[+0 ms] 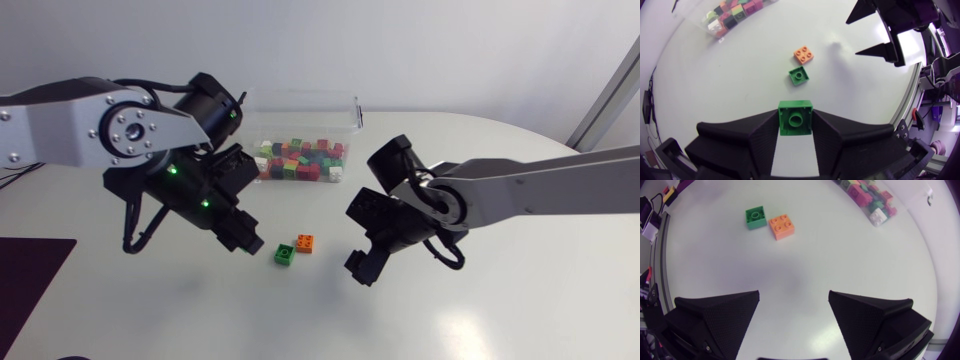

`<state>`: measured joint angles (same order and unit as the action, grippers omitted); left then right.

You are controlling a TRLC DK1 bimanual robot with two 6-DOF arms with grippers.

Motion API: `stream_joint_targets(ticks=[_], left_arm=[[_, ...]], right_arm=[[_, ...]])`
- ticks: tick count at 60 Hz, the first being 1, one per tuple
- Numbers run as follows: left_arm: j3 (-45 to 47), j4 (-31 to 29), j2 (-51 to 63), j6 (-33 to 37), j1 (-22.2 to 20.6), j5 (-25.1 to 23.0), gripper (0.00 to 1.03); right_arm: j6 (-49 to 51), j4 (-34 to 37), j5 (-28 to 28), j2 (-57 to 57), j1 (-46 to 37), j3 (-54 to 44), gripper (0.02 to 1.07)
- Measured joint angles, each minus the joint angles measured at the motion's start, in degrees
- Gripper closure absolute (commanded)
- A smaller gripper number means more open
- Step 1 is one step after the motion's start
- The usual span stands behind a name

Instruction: Place the duplo bricks in the container

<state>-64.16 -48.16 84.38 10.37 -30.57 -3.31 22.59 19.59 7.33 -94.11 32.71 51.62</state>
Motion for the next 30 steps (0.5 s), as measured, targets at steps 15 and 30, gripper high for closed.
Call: stream_joint_targets(ticks=[15,30], left_arm=[[-4.42,2.58,-0.39,3.26,7.39,-3.91,0.76],[-8.85,8.68,0.07,4.63,11.26,-8.15,0.76]], right_arm=[[6.71,1.44,3.19,-10.1,1.31,8.96,0.07],[11.91,1.95,5.53,-14.99,1.66,14.03,0.07]])
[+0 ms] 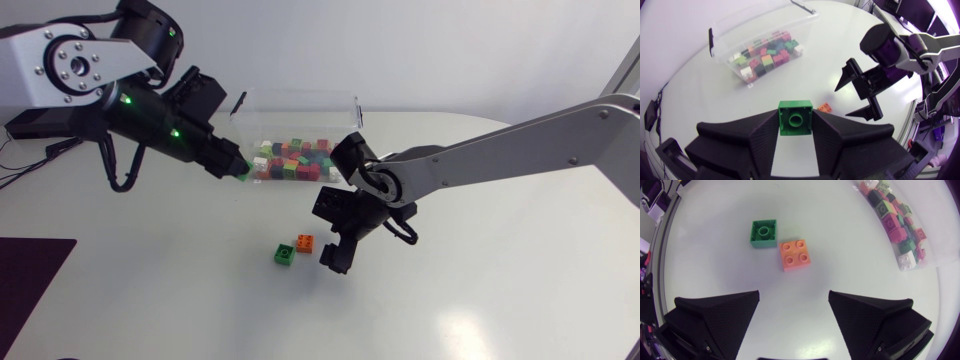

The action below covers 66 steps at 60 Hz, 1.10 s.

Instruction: Place the duplo bricks in the container

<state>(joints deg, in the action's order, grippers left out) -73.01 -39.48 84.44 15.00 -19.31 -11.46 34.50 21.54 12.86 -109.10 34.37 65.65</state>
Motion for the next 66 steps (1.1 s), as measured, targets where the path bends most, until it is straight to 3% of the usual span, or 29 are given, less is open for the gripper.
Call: stream_joint_targets(ticks=[19,50,66], left_arm=[[-6.08,4.33,4.7,0.24,3.37,-3.3,0.76],[-12.9,7.02,13.94,0.26,5.44,-5.88,0.76],[-15.21,8.13,17.88,0.26,6.62,-7.06,0.76]], right_arm=[[5.55,3.02,1.07,-2.45,1.6,5.07,0.07],[10.97,15.98,0.39,-13.27,2.84,21.81,0.09],[10.95,17.27,-0.11,-14.88,3.04,24.48,0.37]])
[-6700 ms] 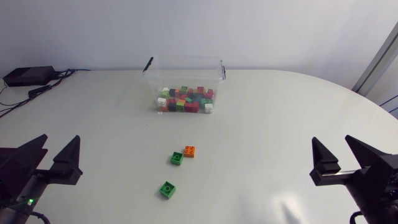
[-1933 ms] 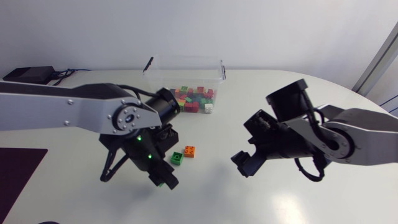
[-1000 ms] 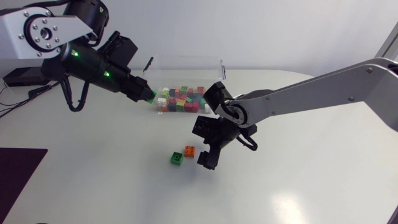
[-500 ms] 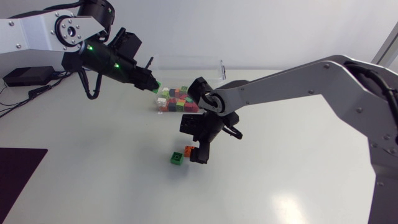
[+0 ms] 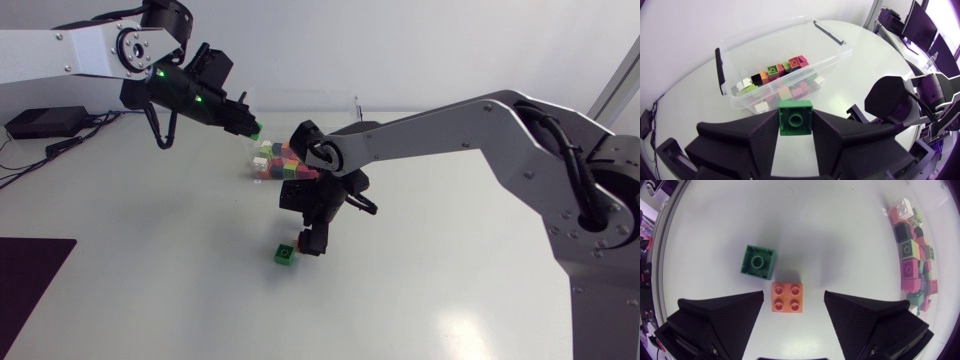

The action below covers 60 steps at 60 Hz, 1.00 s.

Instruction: Place the duplo bricks in the container

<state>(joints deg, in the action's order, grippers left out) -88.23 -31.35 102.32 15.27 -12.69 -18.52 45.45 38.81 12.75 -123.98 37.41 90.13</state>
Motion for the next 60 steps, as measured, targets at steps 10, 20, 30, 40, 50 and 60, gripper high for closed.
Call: stream_joint_targets(ticks=[10,20,30,40,50,60], left_arm=[[-2.08,0.87,1.77,-0.04,0.74,-1.03,0.75],[-4.04,1.44,3.34,-0.2,1.22,-1.64,0.75],[-5.14,1.88,4.74,-0.24,1.29,-1.88,0.75],[-8.11,2.6,7.13,-0.9,1.27,-1.9,0.75],[-11.19,4.15,9.27,-2.19,1.29,-2.05,0.74],[-13.92,4.98,11.58,-3.56,1.33,-2.05,0.74]], right_arm=[[-0.02,0.0,-0.61,-1.18,0.17,0.68,0.65],[-0.22,0.28,-1.92,-2.34,0.5,0.96,0.66],[-0.26,0.87,-2.12,-2.32,0.52,0.96,0.75],[-0.46,1.14,-2.32,-1.6,0.52,0.28,0.76],[-0.5,1.86,-2.47,2.49,0.55,-4.42,0.76],[-1.31,1.97,-2.45,7.89,0.7,-7.23,0.76]])
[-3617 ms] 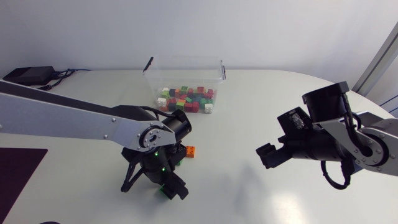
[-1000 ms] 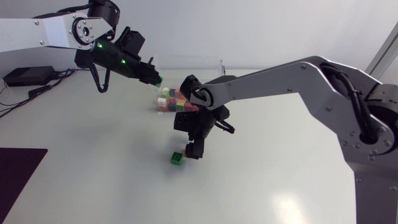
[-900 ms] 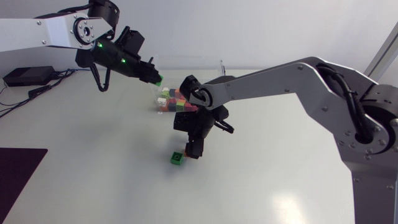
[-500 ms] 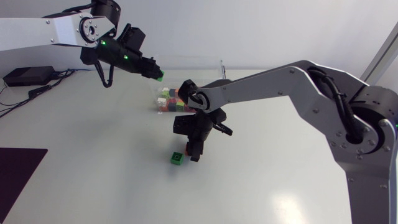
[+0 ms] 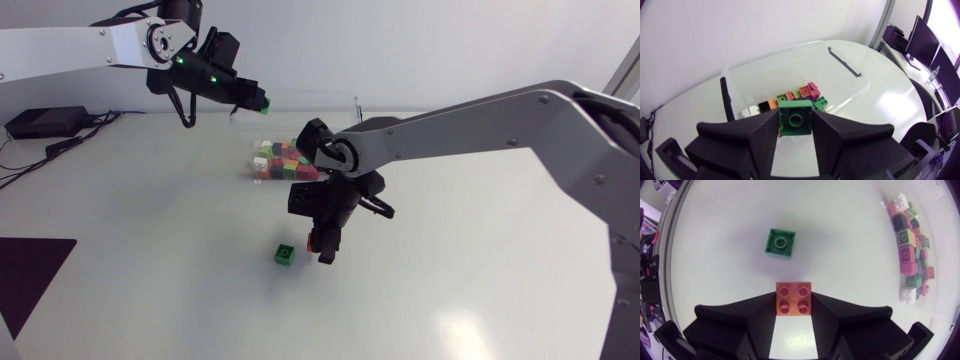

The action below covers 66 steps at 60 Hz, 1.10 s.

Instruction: Place the duplo bricks in the container

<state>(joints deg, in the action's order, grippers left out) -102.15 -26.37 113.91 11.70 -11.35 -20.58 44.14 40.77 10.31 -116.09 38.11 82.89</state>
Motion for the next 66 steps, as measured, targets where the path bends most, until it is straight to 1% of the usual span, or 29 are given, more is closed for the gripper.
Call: stream_joint_targets(ticks=[20,26,27,31,38,44,50,53,56,61,66], left_arm=[[-8.17,-0.81,5.2,-1.64,-0.63,0.07,0.72],[-11.13,-1.55,6.21,-1.66,-1.22,1.16,0.72],[-11.5,-1.7,6.38,-1.66,-1.31,1.22,0.71],[-13.38,-2.43,7.17,-1.66,-1.64,1.53,0.6],[-14.45,-2.69,8.0,-1.68,-2.29,1.6,0.58],[-14.73,-2.78,8.59,-2.29,-2.84,2.01,0.44],[-15.19,-2.91,9.18,-2.71,-3.41,2.69,0.43],[-15.19,-2.91,9.27,-2.73,-3.61,2.69,0.37],[-15.23,-2.82,9.27,-2.91,-3.85,2.89,0.37],[-15.23,-1.22,9.27,-3.19,-4.17,3.1,0.29],[-15.23,0.76,9.27,-3.93,-4.44,3.52,0.28]], right_arm=[[-0.63,-0.02,1.05,7.48,0.04,-5.42,0.76],[-0.66,-0.04,1.49,9.18,-0.13,-6.71,0.76],[-0.66,-0.02,1.51,9.44,-0.24,-6.91,0.76],[-0.72,-0.07,1.73,10.6,-0.48,-7.69,0.76],[-0.87,-0.07,1.9,12.68,-1.16,-9.01,0.76],[-0.87,-0.28,1.9,13.84,-1.77,-9.75,0.76],[-0.87,-0.5,1.97,14.64,-2.27,-10.93,0.76],[-0.85,-0.61,2.05,14.99,-2.6,-11.54,0.76],[-0.85,-0.68,2.19,15.43,-2.78,-12.22,0.76],[-0.87,-0.68,2.78,16.17,-3.1,-12.92,0.76],[-0.87,-1.16,3.04,16.94,-3.32,-13.46,0.76]])
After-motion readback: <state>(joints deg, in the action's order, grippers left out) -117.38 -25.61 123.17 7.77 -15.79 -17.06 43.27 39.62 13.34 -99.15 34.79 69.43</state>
